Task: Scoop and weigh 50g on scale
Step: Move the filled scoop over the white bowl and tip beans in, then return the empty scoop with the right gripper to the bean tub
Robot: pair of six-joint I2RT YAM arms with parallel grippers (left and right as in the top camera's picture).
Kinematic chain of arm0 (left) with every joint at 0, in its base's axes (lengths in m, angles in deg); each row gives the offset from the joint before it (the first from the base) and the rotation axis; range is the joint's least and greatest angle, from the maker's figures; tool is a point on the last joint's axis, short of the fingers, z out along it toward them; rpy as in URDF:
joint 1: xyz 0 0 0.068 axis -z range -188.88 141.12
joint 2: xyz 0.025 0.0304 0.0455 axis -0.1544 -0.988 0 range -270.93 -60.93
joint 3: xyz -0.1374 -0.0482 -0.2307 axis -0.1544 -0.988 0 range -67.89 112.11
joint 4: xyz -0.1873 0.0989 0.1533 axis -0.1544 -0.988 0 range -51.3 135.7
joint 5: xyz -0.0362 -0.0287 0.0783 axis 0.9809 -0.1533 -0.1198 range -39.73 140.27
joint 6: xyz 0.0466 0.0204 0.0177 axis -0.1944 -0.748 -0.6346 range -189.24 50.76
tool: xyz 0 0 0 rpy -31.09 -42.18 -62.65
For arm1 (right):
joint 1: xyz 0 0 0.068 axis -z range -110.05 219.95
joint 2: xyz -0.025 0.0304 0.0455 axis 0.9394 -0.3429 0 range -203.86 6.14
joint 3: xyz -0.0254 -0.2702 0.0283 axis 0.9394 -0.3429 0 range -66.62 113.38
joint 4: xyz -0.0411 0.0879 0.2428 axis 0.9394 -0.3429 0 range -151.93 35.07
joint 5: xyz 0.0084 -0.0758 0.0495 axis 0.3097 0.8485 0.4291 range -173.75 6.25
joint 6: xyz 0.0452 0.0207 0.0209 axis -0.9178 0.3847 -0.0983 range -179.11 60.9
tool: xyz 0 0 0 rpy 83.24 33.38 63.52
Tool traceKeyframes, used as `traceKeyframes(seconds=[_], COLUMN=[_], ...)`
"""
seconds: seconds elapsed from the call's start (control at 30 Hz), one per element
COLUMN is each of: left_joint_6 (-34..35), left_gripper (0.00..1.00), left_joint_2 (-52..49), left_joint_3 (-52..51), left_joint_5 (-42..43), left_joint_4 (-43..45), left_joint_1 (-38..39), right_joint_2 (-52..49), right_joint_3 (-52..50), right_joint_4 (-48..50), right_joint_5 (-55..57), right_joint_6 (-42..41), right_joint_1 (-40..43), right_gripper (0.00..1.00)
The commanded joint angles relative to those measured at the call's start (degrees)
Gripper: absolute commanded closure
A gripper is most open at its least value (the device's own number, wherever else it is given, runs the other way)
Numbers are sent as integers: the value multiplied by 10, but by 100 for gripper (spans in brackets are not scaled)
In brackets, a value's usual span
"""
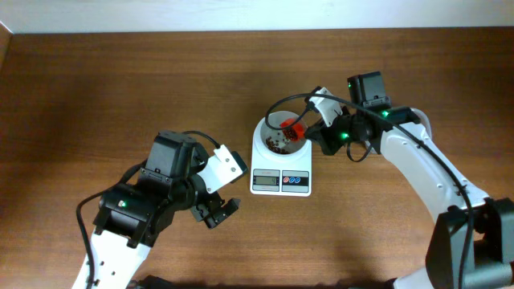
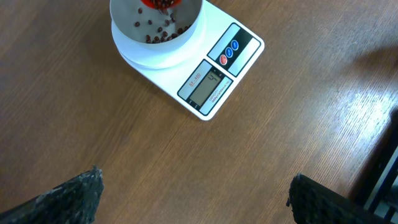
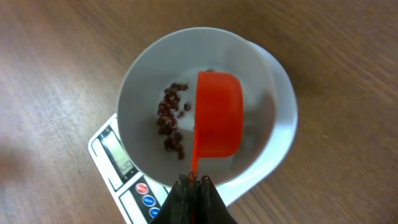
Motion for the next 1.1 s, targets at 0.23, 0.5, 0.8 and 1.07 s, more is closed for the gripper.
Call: traceKeyframes(seconds=[0.23, 0.5, 0.8, 1.07], left_joint_6=[-9, -9, -9, -9], left_gripper=[1, 1, 1, 1], left_joint_2=[2, 2, 2, 2], left_joint_3=[10, 10, 10, 10], left_joint_5=[7, 7, 7, 7], left_joint_4=[0, 0, 0, 0], left_joint_1=[-4, -4, -4, -4], right_joint_2=[53, 60, 81, 277], right_joint_3=[16, 16, 19, 25], right_joint_4=[2, 5, 4, -88], right_joint_5=[49, 129, 100, 108], right_joint_6=[12, 5, 14, -46], right_joint_1=[-52, -53, -72, 50], right_gripper=[96, 96, 96, 96])
